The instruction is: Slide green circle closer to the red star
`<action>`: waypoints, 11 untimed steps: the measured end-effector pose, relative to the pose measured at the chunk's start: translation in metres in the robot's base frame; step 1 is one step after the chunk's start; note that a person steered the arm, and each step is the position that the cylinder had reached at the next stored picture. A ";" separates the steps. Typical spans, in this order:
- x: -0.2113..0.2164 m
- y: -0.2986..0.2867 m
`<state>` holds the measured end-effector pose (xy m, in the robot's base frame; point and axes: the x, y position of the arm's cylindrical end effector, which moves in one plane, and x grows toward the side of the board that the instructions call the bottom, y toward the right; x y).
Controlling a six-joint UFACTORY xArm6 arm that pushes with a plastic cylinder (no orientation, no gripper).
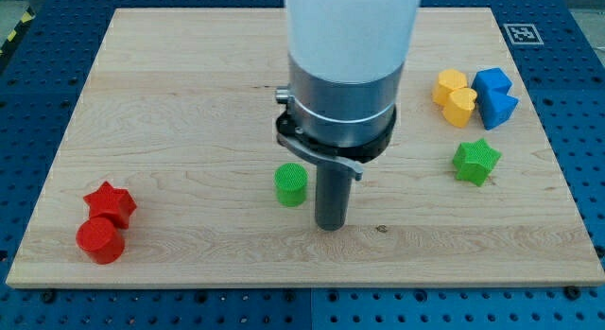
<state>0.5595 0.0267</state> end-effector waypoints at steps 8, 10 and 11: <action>-0.047 -0.134; -0.078 -0.171; -0.062 -0.176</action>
<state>0.4979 -0.1494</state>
